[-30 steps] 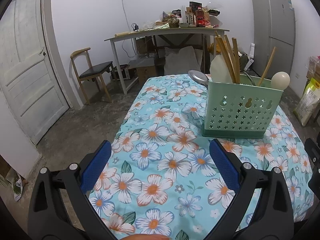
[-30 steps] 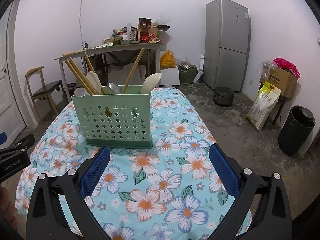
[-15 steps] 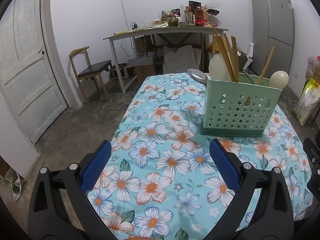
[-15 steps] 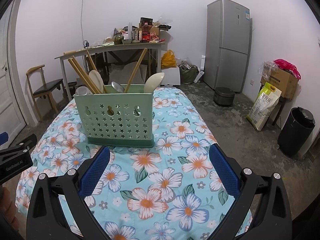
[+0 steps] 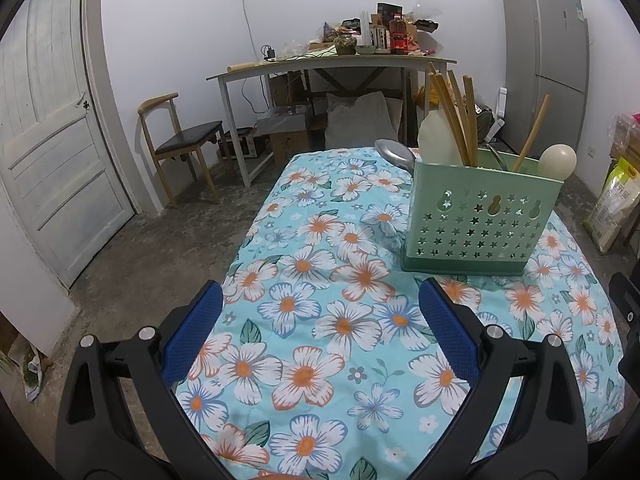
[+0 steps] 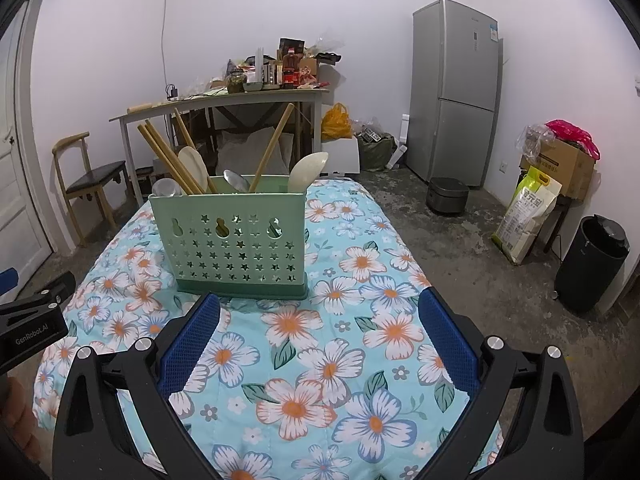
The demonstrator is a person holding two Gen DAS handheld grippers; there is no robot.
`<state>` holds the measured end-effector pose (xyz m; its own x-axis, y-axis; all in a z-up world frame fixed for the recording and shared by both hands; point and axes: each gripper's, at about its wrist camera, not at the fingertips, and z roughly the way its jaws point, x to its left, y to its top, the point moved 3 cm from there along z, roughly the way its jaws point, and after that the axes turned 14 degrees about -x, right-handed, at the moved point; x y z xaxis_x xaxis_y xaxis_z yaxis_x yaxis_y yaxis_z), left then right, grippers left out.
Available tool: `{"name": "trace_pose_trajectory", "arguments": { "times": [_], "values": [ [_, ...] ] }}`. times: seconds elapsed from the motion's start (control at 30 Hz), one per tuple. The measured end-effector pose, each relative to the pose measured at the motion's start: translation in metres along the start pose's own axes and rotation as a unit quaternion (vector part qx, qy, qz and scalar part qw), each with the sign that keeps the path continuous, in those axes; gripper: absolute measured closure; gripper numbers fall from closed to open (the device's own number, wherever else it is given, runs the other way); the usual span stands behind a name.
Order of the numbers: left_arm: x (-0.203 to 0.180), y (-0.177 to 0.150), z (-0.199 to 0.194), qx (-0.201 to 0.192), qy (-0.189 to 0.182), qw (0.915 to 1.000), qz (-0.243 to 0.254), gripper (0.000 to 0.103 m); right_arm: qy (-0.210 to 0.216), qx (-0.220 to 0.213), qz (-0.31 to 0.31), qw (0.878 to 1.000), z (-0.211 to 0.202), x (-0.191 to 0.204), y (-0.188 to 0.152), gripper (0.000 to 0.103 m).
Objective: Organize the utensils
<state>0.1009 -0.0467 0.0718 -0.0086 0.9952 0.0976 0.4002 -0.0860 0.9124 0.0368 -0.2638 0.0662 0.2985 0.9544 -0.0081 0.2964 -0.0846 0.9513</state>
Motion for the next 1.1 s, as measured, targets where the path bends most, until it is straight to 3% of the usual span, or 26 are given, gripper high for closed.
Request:
{"name": "trace_pose_trajectory", "arguments": {
  "times": [1.1],
  "values": [
    [0.0068,-0.0003,-0.0019,-0.001,0.01,0.9999,0.003,0.008,0.003,-0.002,0.005,1.0,-0.005,-0.0024,0.0007,0.006]
  ]
}}
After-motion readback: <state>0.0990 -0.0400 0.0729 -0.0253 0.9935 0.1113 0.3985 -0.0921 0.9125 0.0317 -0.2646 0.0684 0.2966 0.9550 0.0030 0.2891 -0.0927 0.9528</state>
